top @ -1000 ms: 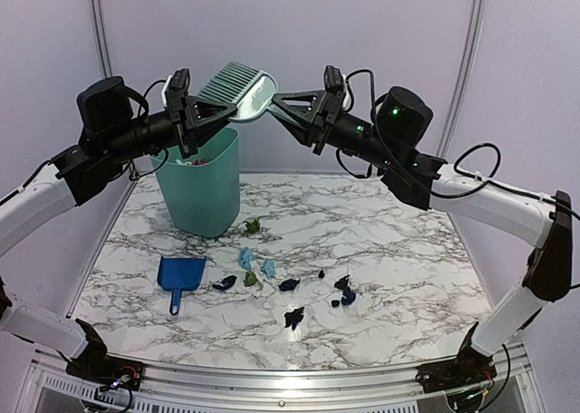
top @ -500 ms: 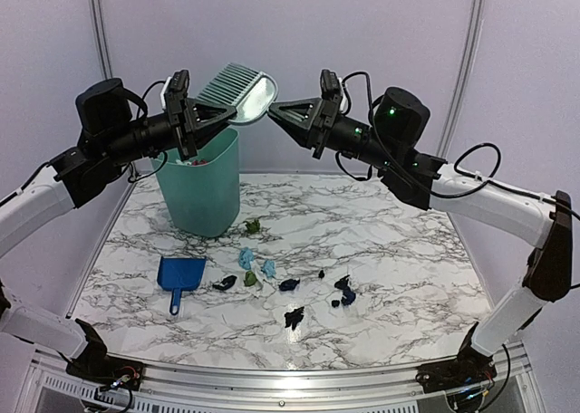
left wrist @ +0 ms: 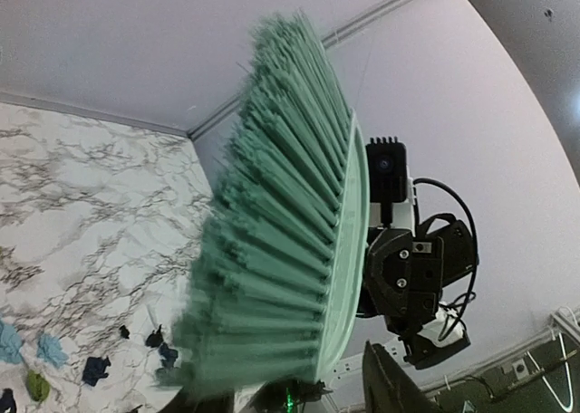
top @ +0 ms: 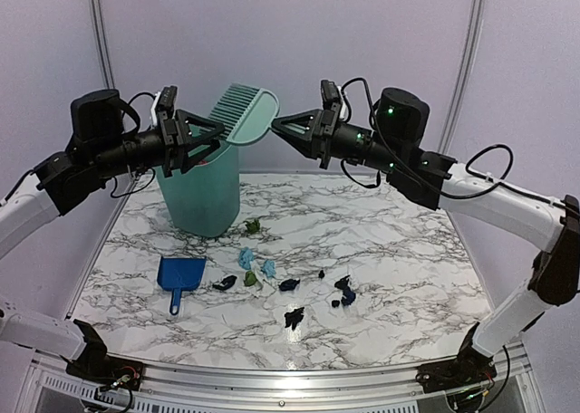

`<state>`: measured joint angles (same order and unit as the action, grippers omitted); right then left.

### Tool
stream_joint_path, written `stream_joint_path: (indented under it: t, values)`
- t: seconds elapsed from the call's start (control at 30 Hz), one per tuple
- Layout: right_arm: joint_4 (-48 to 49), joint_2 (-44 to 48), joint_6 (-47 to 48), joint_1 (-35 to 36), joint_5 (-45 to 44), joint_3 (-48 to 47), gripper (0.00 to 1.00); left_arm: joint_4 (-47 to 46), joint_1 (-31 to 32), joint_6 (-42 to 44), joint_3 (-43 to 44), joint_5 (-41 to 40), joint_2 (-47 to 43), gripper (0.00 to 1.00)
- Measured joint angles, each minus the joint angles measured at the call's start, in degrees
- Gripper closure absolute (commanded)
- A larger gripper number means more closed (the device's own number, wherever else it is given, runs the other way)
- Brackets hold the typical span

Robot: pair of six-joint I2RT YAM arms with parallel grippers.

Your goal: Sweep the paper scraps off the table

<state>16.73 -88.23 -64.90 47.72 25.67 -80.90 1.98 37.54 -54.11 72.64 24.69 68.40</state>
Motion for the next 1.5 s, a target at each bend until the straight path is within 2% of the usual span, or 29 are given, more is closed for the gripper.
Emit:
stream_joint_path:
  t: [0.07, 0.2, 0.43, 0.63, 0.77, 1.07, 1.23, 1.37, 1.5]
  values:
    - [-4.59, 1.79, 2.01, -0.5, -1.4, 0.35, 1.0, 4.31, -0.07, 2.67, -0.94, -2.27, -2.54, 0.32]
    - [-14.93, 5.55, 7.41, -2.05, -5.53, 0.17, 1.0, 12.17, -0.07, 7.26, -4.22, -7.5, -9.38, 0.25]
    - [-39.63, 6.95, 18.95, -2.86, -19.34, -7.08, 1.0, 27.69, -0.07, 12.85, -9.49, -20.57, -16.39, 0.25]
    - [-50.93, 7.21, 23.74, -3.02, -27.69, -7.28, 1.0, 40.46, 0.31, 13.75, -15.8, -33.05, -16.48, 0.25]
    - [-54.62, 6.97, 25.27, -3.02, -29.53, -7.3, 1.0, 46.05, 1.88, 12.7, -19.54, -37.31, -15.15, 0.25]
    - [-60.7, 4.22, 27.69, -3.02, -31.43, -7.72, 1.0, 48.43, 10.58, 9.27, -25.57, -41.35, -6.62, 0.25]
    - [-62.07, 3.02, 28.98, -3.02, -31.8, -8.59, 1.0, 47.8, 12.33, 8.81, -27.61, -42.01, -2.01, 0.27]
    - [-63.1, 2.73, 29.42, -3.02, -31.8, -8.81, 1.0, 44.37, 12.35, 8.48, -28.96, -42.36, 0.11, 0.3]
    - [-63.47, 2.69, 29.62, -3.02, -31.8, -8.85, 1.0, 37.48, 12.35, 9.03, -34.42, -42.62, -0.02, 0.29]
